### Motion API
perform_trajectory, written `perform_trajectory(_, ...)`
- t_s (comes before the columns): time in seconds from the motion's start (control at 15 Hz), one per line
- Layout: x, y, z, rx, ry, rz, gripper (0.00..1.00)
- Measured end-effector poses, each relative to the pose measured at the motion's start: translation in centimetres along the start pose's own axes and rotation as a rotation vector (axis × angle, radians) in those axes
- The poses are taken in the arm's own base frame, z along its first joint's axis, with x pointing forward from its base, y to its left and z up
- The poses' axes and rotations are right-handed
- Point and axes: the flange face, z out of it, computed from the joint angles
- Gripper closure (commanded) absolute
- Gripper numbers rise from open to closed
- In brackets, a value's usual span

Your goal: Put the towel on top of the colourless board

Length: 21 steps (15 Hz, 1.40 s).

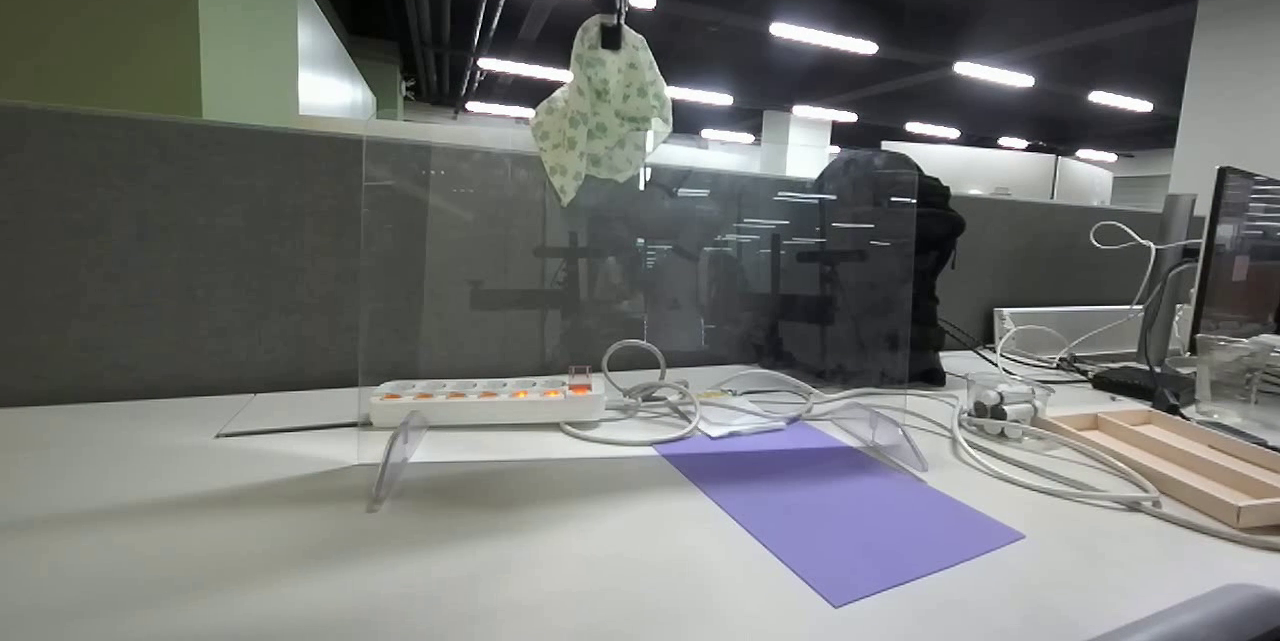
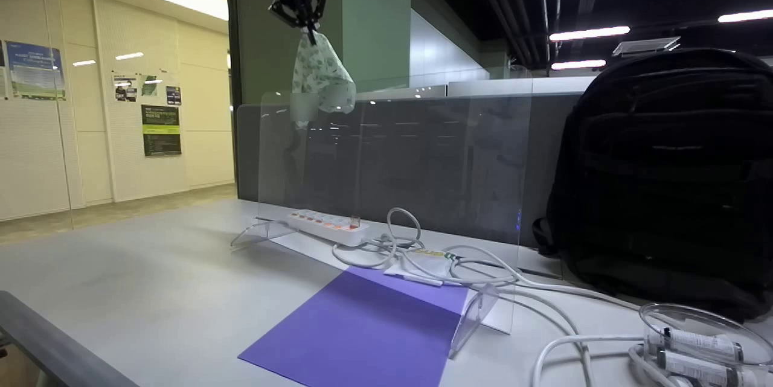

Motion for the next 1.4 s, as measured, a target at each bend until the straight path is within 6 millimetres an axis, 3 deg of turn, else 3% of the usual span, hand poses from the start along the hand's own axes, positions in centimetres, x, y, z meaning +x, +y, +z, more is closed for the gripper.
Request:
perform_trajectory(0.07, 0.0, -0.1, 0.3, 0.012, -0.008, -0.005, 0.74)
perform_trajectory(0.2, -0.1, -0.4, 1.0, 0.034, -0.024, -0.015, 0.66)
perform_trajectory(0.73, -0.3, -1.1, 3.3, 0.098, -0.074, -0.049, 0.12)
perform_trajectory(0.8, -0.4, -1.2, 3.4, 0.104, -0.079, -0.052, 0.55)
perform_trajectory(0.93, -0.4, -1.3, 3.7, 0.110, -0.085, -0.055, 0.51)
perform_trajectory(1.4, -0.6, -1.7, 4.3, 0.120, -0.095, -0.060, 0.98)
